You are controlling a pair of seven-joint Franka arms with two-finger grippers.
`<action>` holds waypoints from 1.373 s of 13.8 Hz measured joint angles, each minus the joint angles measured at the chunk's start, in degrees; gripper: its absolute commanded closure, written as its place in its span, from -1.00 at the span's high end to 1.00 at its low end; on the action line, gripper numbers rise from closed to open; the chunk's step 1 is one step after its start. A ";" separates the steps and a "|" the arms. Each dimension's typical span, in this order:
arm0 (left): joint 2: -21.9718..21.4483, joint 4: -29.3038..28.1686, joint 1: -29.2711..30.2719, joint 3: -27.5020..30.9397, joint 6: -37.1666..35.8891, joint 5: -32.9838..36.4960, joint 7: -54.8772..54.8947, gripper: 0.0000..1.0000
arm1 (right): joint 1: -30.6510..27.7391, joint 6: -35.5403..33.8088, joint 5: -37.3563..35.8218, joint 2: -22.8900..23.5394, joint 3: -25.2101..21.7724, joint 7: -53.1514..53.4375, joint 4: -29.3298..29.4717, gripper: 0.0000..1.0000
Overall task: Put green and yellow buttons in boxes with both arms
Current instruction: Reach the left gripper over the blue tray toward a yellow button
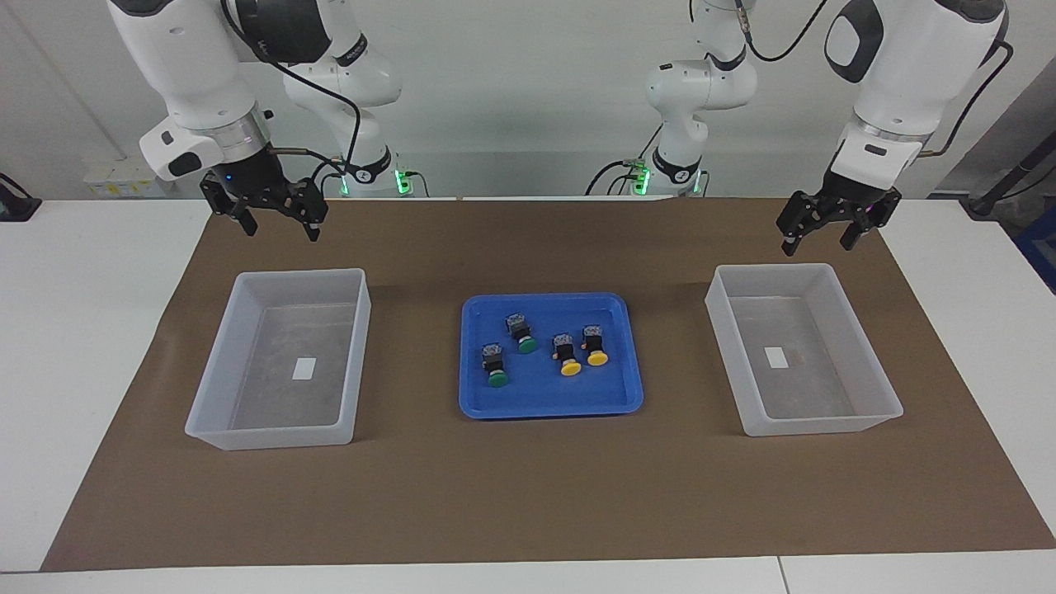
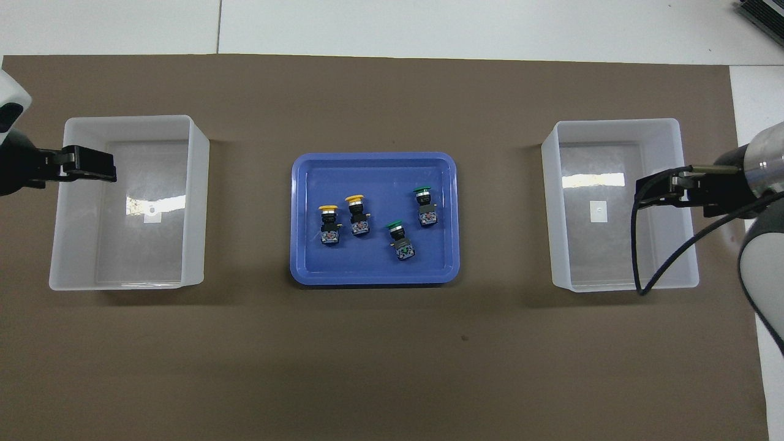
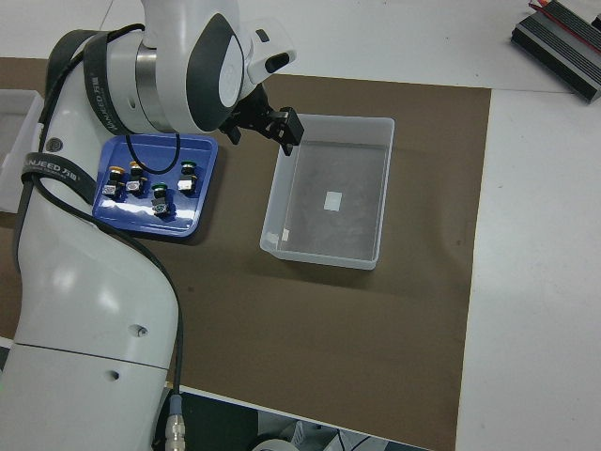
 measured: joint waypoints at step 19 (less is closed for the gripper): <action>3.95 -4.89 -12.31 -0.94 6.86 -0.01 -15.83 1.00 | 0.00 0.00 0.00 0.00 0.00 0.00 0.00 1.00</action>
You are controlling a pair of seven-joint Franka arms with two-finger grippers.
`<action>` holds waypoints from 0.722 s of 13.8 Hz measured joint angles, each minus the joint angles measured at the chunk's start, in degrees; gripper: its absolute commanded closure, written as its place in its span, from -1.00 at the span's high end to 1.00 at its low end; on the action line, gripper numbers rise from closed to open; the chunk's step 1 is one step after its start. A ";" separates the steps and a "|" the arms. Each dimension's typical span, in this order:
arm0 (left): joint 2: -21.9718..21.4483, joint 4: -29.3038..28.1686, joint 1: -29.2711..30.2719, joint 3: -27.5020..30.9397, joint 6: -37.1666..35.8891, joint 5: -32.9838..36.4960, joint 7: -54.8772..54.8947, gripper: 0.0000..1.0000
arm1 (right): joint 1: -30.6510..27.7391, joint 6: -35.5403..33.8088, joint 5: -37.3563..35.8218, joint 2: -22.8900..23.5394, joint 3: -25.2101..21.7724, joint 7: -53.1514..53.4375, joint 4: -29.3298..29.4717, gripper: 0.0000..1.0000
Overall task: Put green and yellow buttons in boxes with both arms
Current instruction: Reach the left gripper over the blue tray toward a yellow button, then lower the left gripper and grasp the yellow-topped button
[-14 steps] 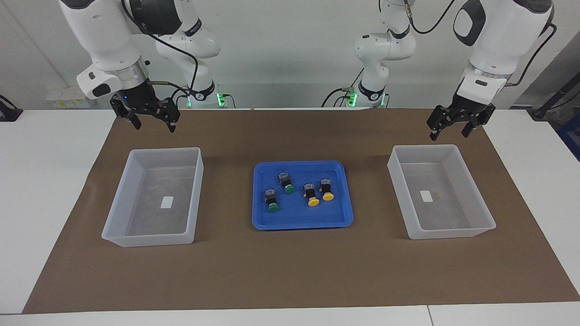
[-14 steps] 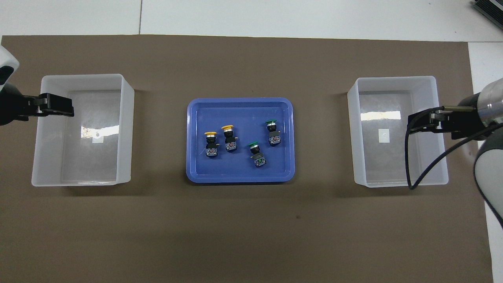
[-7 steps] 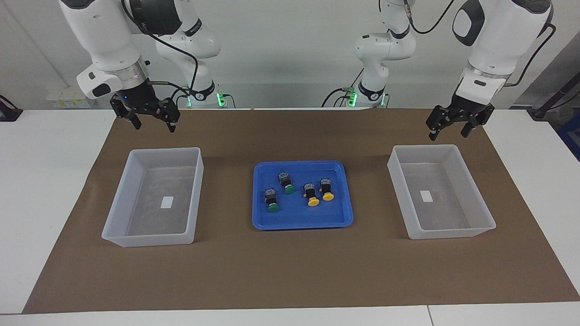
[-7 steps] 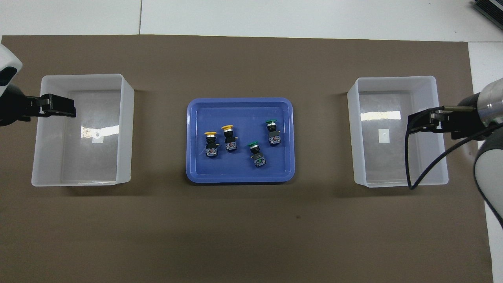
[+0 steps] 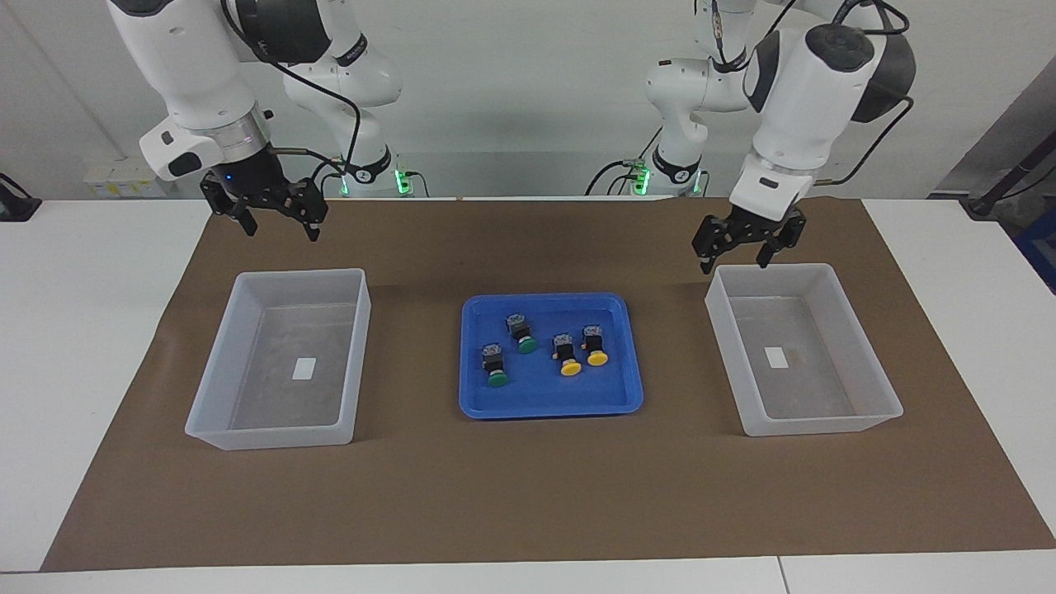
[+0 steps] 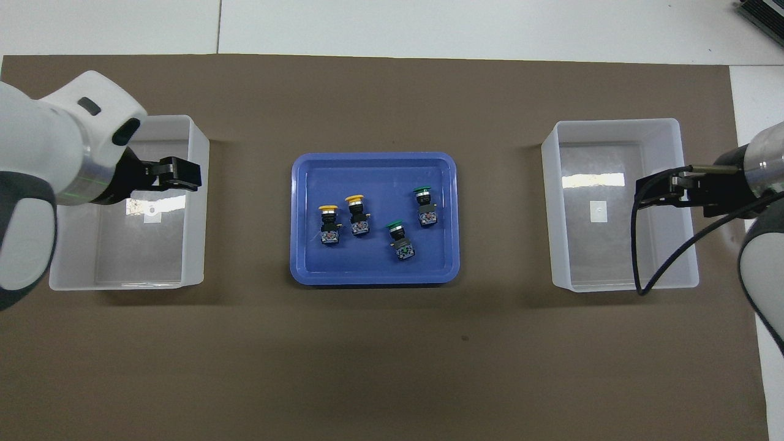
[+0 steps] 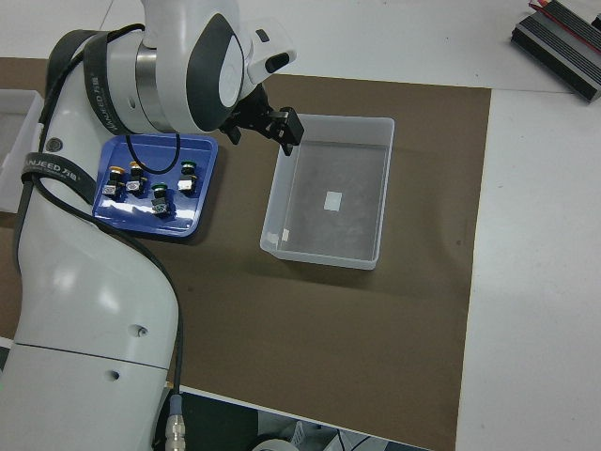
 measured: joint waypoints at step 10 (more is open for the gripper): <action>5.95 -5.04 -5.65 -0.02 12.27 0.01 -5.14 1.00 | 0.00 0.00 0.00 0.00 0.00 0.00 0.00 1.00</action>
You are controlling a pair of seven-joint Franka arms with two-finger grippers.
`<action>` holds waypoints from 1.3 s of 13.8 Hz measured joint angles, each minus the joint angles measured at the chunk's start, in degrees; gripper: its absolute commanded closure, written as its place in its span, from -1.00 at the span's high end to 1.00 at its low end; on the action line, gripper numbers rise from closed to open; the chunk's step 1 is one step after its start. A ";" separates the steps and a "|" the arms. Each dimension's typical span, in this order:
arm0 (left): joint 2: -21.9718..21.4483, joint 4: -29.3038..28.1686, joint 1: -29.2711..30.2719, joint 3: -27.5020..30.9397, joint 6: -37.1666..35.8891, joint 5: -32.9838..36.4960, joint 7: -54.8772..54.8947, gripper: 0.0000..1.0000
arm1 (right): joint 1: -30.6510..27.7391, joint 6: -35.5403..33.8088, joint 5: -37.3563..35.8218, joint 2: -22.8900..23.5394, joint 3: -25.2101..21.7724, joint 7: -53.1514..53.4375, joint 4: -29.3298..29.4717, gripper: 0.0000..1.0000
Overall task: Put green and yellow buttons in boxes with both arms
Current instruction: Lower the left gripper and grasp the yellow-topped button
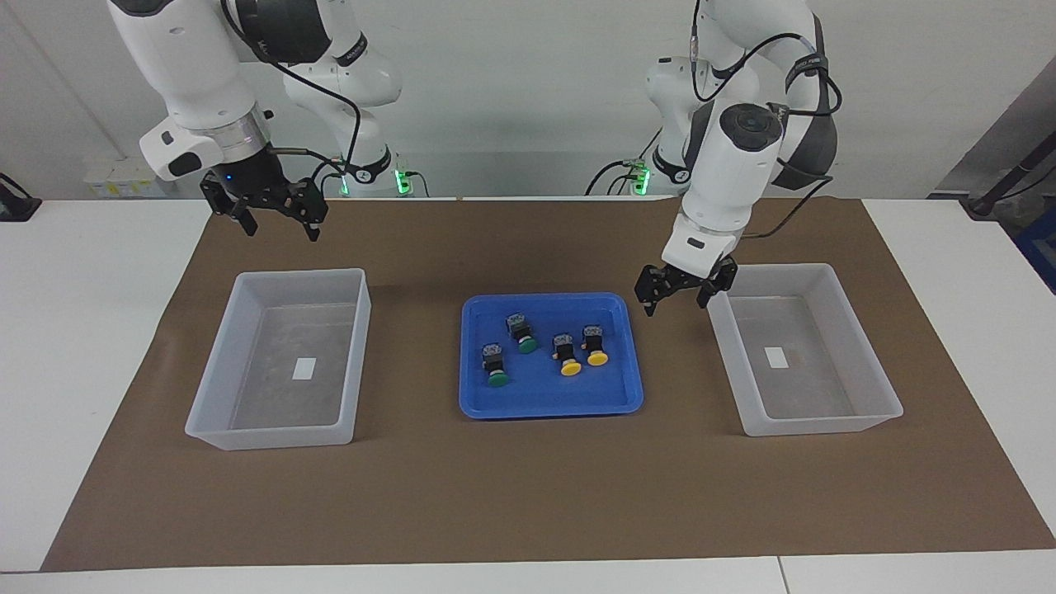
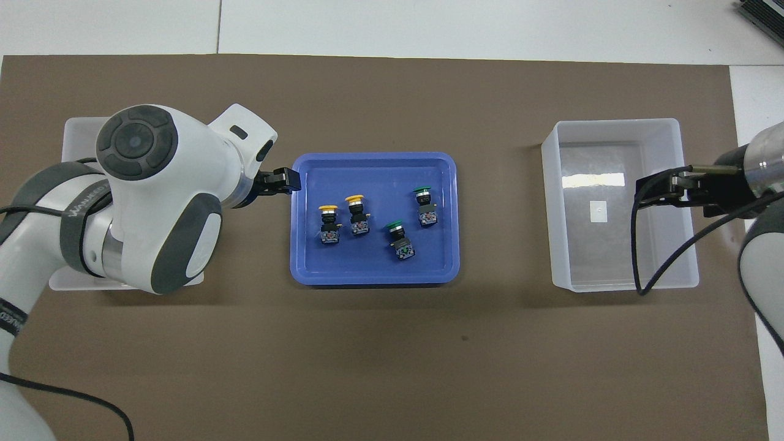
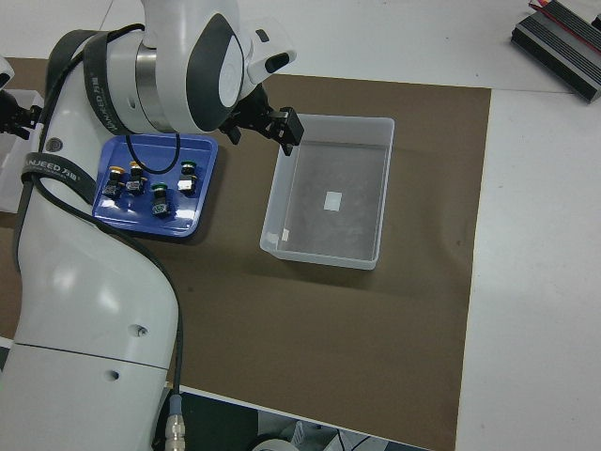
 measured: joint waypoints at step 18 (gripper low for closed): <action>8.72 -8.85 -8.07 -0.03 18.45 0.00 -7.64 0.67 | 0.00 0.00 0.00 0.00 0.00 0.00 0.00 1.00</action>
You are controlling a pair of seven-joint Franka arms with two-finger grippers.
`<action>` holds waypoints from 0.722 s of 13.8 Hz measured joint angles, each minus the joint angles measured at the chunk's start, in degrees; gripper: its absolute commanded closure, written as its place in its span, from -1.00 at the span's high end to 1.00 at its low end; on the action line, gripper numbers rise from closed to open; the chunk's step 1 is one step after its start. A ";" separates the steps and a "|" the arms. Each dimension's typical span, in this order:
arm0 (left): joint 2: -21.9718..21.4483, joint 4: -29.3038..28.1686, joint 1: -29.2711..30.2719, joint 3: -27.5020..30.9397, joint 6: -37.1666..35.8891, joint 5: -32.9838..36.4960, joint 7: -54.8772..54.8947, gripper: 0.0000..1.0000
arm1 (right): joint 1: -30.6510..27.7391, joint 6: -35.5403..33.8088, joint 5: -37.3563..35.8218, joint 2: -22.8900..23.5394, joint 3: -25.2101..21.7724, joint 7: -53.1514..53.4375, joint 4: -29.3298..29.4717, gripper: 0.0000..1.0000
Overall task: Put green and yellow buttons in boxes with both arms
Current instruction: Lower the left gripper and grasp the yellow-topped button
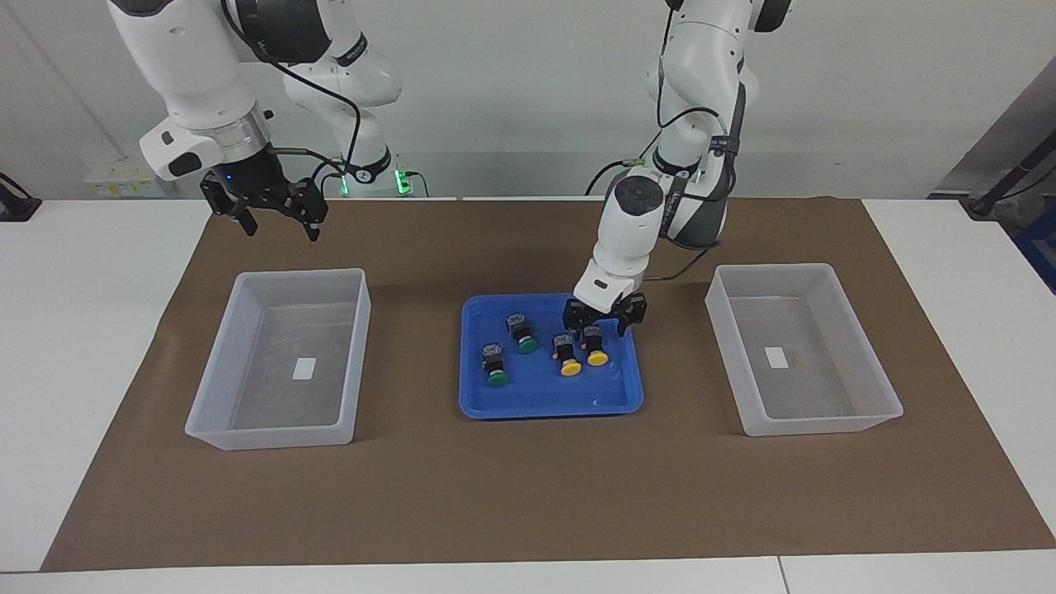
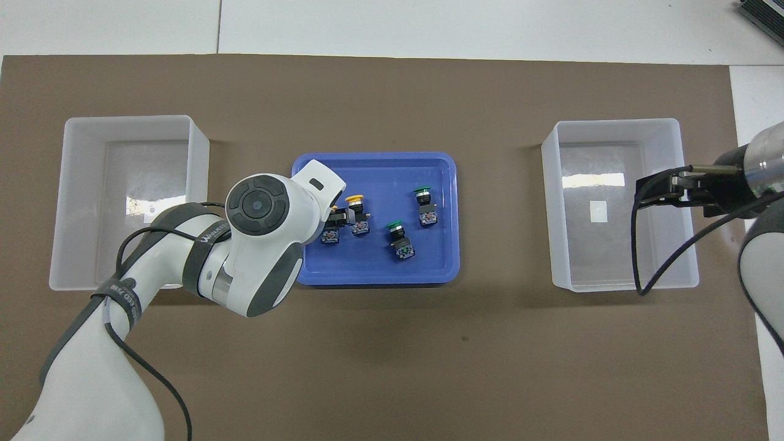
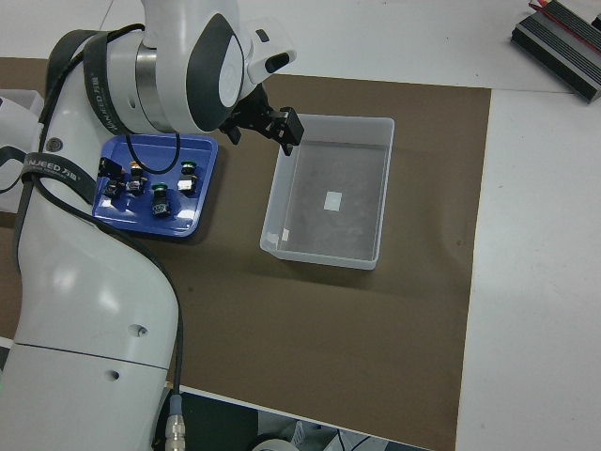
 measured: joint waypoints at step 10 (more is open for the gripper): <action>1.88 0.00 0.03 0.64 4.25 0.00 -0.01 0.21 | 0.00 0.00 0.00 0.00 0.00 0.00 0.00 1.00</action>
